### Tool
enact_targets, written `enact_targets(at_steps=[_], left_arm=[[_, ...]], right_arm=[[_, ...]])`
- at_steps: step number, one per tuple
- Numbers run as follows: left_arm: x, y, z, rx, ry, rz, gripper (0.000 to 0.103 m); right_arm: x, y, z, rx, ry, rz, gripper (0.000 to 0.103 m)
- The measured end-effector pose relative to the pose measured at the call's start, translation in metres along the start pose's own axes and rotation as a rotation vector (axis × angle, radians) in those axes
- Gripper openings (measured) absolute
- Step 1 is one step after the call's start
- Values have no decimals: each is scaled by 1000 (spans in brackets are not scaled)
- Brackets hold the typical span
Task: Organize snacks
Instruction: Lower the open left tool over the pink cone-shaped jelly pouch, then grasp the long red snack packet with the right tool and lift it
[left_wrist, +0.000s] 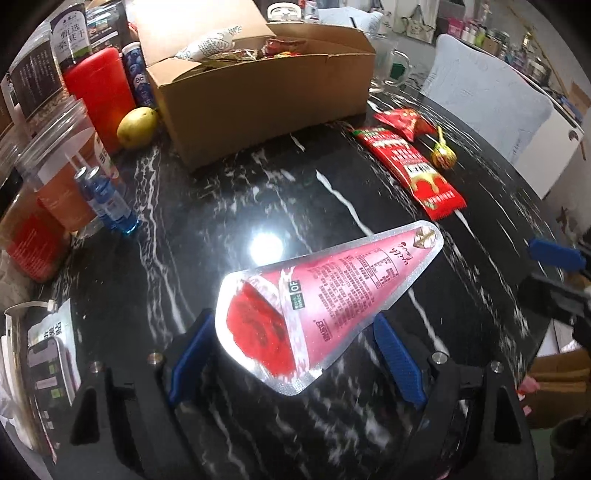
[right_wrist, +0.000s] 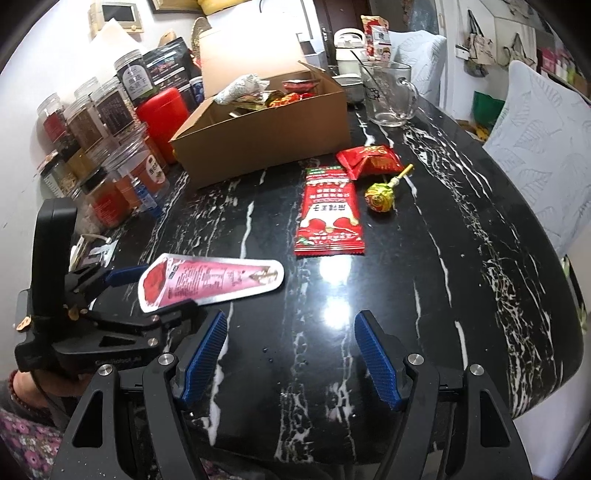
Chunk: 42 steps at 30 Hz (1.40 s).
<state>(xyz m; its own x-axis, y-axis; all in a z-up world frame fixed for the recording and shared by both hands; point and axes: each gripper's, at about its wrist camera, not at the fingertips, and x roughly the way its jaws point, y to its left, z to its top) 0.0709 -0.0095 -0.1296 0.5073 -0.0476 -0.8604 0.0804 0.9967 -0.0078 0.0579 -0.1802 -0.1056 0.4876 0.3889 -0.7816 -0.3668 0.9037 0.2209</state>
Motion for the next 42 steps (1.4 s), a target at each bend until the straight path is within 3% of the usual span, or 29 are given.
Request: enact_targets(at_steps=[10,17,28,32,35,42], left_arm=[[11,-9,17,-27,1,15,86],[-10,-4,15,-7,-19,-11,86],[-23,17,30,-11,-61,2,86],[-21,22,34,-12,-63,-3,86],[-20,24,37,-4,-66,-27,86],[-17,14,44,79,-73,-106,86]], right_arm=[[14,-19,20,3,4,-20,72],[42,-27,51,-21,12,-37,72],[99,-18,95,-89,101,-112,72],[110,-11,96,-137,125,-180,57],[108,-8,95,-155,118,-169,48],[89,-7,87,-180,64,-107,43]])
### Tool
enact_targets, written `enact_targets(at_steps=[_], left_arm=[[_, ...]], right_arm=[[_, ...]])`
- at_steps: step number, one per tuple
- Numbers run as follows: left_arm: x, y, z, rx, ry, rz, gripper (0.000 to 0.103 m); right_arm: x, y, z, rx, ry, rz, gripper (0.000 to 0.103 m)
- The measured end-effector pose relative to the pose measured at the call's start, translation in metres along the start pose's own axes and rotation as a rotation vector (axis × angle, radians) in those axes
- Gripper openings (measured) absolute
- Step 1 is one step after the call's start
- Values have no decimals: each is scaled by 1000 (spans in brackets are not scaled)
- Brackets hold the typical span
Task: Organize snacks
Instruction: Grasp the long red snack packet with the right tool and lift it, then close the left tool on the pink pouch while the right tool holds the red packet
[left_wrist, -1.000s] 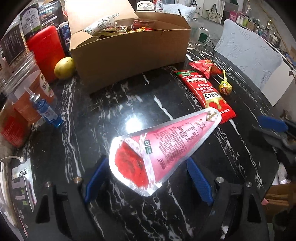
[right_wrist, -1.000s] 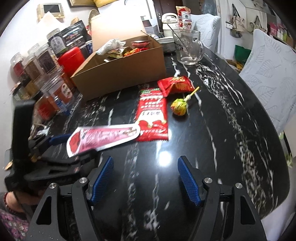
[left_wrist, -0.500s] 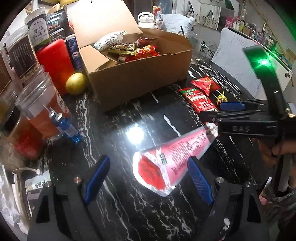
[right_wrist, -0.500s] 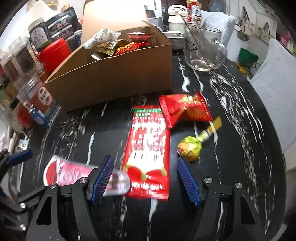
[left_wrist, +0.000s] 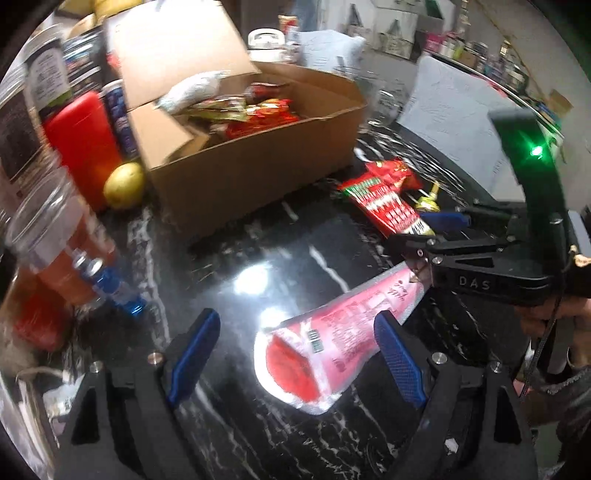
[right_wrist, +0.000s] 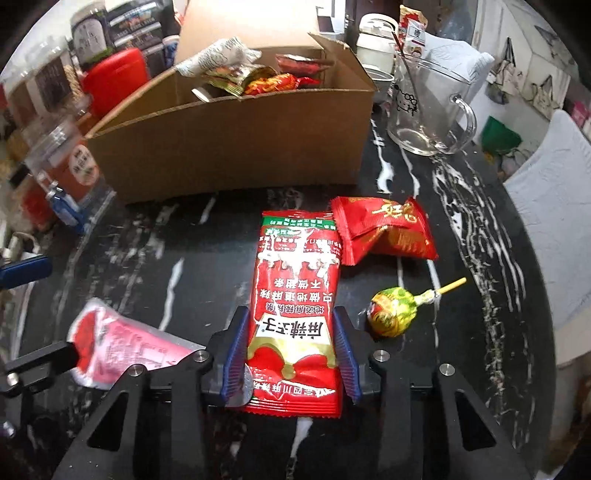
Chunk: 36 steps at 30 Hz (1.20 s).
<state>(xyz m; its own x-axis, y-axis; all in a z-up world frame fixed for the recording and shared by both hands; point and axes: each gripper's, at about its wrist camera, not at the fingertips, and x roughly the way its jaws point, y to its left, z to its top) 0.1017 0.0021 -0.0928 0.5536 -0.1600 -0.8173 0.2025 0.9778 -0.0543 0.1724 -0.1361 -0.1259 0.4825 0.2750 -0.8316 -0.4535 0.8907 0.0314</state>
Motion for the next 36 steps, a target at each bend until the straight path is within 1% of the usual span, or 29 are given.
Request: enact_targets(at_steps=[4,6,10,15,20,23,24,25,26,28,32,34,35,36], left_arm=[[9,-11,3,77,12,-47,86],[13,-14,5,98,27,-83,86],[24,-21,10,137,64,-139,86],[38,-30,12,220,119,-154,86],[47,-37,14,319,160,-138,86],[56,-35,15,348,204,-168,86],[60,-35,16,355,235,-187,86],[60,-36,16,385,227,-180,86],[64,-39,18,410,236,-178,86],[66,-42,19,445,245,-190,86],[71,-44,22,452,258,-190,86],[68,-45,22,456,248,-198,72],[65,-47,22,469,238,-212,53],[63,-48,21,474,238,-212,47]], right_arm=[[-28,0,-4,-8,-69,-23,43],[-43,-4,-6,-6,-100,-36,43],[-63,-12,-13,14,-122,-34,43],[-74,-19,-26,43,-112,-6,43],[-81,-20,-39,70,-100,24,44],[-80,-22,-44,88,-91,45,44],[-80,-23,-45,97,-86,54,44],[-79,-23,-45,101,-85,58,44],[-79,-22,-46,103,-84,61,44],[-79,-21,-46,101,-84,64,44],[-79,-20,-45,104,-84,80,44],[-78,-20,-46,109,-81,83,44],[-78,-20,-46,110,-80,82,44],[-77,-20,-46,113,-78,81,44]])
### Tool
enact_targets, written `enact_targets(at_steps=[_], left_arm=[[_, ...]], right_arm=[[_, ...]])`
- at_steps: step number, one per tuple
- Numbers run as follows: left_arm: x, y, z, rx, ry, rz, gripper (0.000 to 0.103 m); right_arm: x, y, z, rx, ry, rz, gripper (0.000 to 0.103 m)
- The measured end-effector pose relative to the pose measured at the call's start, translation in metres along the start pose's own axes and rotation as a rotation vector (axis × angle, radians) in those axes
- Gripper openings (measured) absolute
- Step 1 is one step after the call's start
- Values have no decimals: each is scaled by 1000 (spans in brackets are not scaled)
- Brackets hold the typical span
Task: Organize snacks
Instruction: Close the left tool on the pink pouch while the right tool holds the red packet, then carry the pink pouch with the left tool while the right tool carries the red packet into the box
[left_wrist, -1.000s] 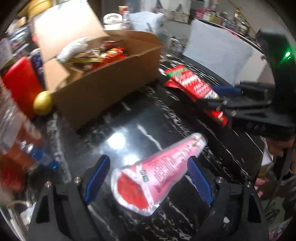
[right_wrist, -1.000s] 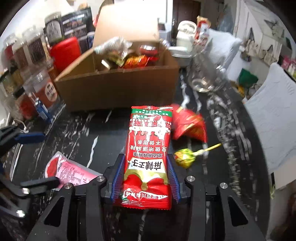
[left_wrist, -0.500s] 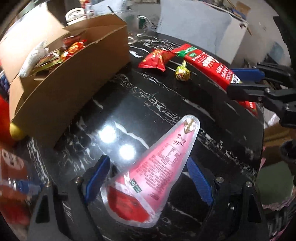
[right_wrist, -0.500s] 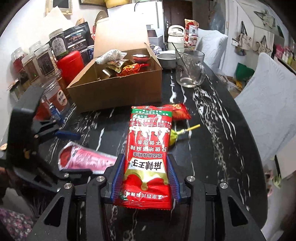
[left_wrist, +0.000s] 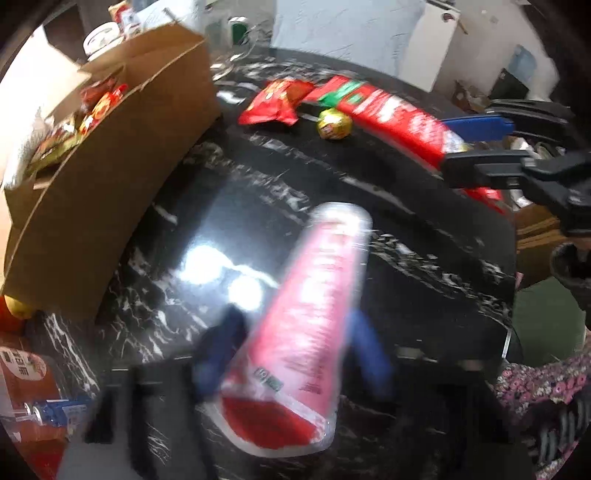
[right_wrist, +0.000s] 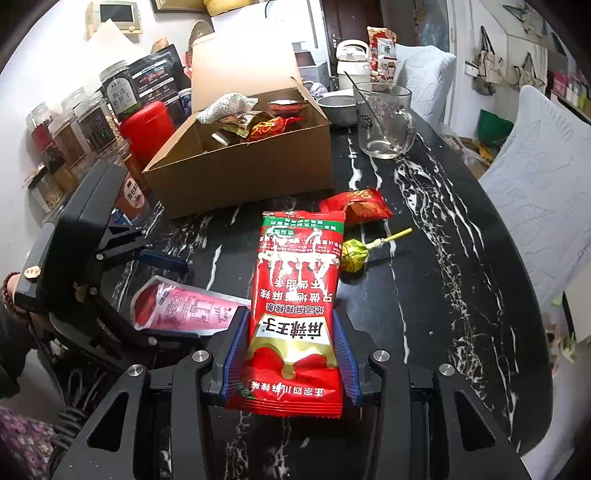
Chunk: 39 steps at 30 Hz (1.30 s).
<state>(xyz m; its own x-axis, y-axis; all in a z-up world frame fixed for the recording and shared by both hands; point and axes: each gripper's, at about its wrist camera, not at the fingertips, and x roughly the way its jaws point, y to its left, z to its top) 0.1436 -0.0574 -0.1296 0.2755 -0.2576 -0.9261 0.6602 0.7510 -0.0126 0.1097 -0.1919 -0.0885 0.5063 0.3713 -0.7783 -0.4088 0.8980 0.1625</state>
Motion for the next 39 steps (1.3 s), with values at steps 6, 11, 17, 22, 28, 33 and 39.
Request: enact_targets(at_steps=[6,11,17,22,28,33,39], left_arm=[[-5,-11,-2,-15,-23,34,24],[-14,-4,-7,-130,-71,-7,21],[-33,5,-12,-228,-132,23,21],[-54,5,-20,-294,-181,72,21],[-73,6,-20,-352,-244,84,21],[-105,10,-20,-366,-316,129,21],[-133,21,-10,-379,-386,187,21]], right_arm=[[2,-2,-3,24,9,15,44],[0,-3,-6,32,8,18,44],[-3,-1,-6,35,1,18,44],[-5,6,-7,17,-6,17,44],[-7,19,-6,-5,-16,48,44],[-12,33,3,-31,-46,73,44],[-20,47,26,-71,-102,96,44]])
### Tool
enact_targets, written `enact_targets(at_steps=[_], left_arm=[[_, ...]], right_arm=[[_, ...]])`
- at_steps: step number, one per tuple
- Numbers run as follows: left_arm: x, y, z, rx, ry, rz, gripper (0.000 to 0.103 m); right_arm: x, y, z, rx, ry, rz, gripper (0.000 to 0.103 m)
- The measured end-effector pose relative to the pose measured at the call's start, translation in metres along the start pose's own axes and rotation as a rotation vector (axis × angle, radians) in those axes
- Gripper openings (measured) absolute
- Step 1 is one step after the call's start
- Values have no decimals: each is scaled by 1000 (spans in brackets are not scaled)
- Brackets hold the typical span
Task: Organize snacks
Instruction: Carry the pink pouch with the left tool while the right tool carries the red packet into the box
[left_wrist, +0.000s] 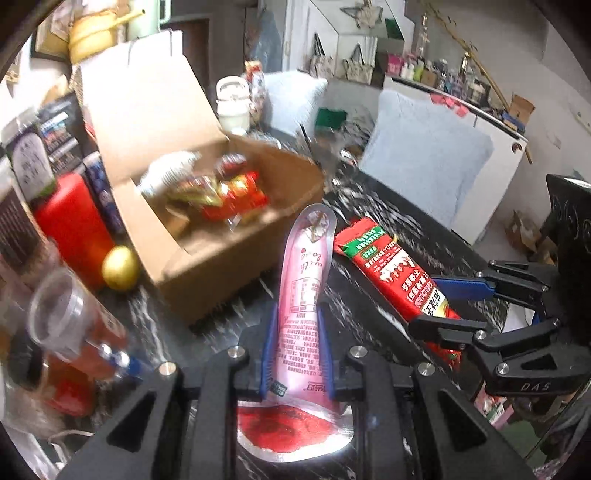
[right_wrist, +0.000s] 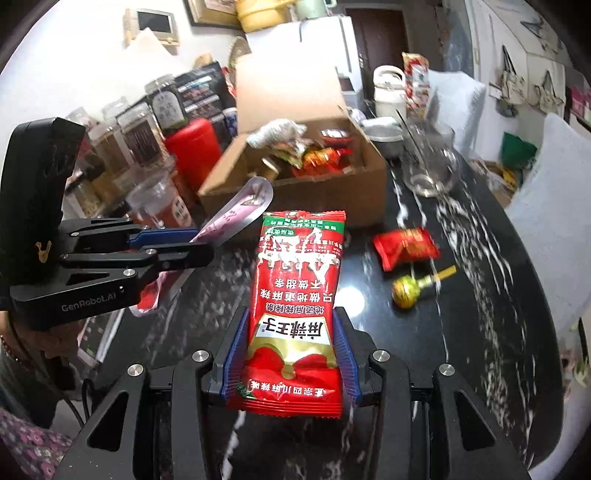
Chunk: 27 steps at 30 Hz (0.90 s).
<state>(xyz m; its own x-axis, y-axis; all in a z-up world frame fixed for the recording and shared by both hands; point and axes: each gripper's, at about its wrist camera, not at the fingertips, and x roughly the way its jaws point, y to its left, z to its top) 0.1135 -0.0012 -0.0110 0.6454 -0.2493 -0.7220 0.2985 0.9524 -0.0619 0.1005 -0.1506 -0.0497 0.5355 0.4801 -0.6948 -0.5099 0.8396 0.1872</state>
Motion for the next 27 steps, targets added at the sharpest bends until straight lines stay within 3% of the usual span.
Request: enact_targets(at_steps=[14,27], left_arm=[[-34,29,64,-11,-154,108,21],[6,80,123,-69,-177,189,21]], right_arm=[[-8,14,86,-103,-118,20,44],[34,-3,166,-122,-124,31,44]])
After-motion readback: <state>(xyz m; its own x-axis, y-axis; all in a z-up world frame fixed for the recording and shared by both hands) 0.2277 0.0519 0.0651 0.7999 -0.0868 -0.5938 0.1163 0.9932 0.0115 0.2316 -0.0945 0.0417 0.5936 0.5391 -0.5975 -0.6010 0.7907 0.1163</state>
